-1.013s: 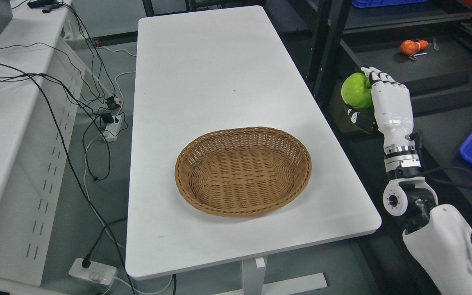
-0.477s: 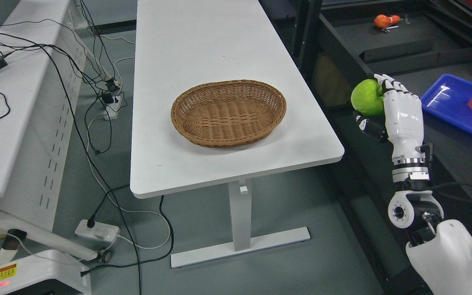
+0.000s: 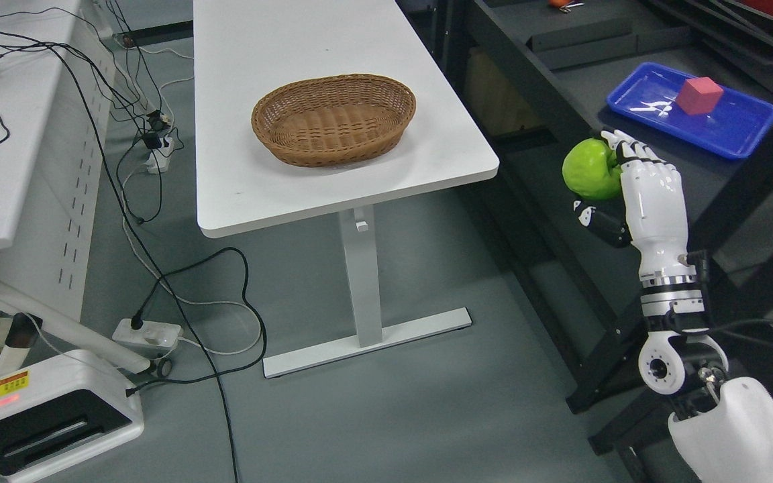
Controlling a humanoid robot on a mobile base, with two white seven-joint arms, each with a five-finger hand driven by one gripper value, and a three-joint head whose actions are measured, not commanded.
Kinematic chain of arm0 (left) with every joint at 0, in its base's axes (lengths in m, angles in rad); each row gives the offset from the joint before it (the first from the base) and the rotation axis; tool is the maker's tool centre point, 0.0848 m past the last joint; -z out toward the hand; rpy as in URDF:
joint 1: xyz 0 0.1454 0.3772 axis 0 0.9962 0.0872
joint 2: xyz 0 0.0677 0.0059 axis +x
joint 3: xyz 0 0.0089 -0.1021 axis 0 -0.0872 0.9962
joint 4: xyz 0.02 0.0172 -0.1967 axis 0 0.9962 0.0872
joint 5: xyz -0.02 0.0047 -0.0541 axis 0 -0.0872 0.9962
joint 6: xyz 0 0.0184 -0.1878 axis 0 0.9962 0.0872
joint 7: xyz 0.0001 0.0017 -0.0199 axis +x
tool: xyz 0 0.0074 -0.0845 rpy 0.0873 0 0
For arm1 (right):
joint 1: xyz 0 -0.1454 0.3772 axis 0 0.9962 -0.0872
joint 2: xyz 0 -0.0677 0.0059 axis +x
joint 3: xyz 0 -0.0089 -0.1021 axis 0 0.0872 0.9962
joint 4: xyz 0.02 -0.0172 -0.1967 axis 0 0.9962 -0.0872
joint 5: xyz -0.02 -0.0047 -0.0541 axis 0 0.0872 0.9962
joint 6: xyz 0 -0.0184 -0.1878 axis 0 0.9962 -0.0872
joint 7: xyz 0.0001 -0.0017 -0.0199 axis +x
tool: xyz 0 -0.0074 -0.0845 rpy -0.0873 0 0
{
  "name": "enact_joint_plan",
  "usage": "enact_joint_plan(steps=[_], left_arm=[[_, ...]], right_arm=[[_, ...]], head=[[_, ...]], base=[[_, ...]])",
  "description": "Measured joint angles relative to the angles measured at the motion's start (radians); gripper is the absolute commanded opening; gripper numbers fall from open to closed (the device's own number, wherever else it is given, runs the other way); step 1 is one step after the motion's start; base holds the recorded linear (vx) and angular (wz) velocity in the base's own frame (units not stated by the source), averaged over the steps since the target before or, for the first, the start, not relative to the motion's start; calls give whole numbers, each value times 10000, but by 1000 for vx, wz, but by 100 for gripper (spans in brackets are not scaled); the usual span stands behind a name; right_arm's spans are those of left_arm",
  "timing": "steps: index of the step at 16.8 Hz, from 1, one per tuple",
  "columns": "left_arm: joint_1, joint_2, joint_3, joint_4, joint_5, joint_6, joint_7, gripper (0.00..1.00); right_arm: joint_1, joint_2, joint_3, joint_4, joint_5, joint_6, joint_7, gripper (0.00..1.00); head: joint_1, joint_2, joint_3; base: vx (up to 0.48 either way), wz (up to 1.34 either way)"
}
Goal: Place green apple on left shelf middle layer
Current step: 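Carry the held apple toward the shelf tray while the robot turns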
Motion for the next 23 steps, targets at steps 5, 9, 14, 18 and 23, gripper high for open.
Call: enact_joint_plan(steps=[5, 9, 14, 18, 23], left_arm=[[4, 2, 0, 2, 0, 0, 0, 100], [-2, 2, 0, 1, 0, 0, 0, 100], [-10, 1, 0, -1, 0, 0, 0, 100], [-3, 1, 0, 0, 0, 0, 0, 100], [-4, 1, 0, 1, 0, 0, 0, 100]], right_arm=[[193, 127, -103, -69, -5, -240, 129, 0], [284, 230, -351, -100, -5, -72, 135, 0], [365, 314, -567, -129, -7, -16, 142, 0], [439, 357, -673, -140, -8, 17, 155, 0], [544, 389, -753, -151, -8, 32, 161, 0]], head=[[0, 0, 0], [0, 0, 0], [0, -3, 0], [0, -4, 0], [0, -5, 0]], base=[[-313, -546], [-40, -1419], [222, -1557], [295, -471], [314, -213]])
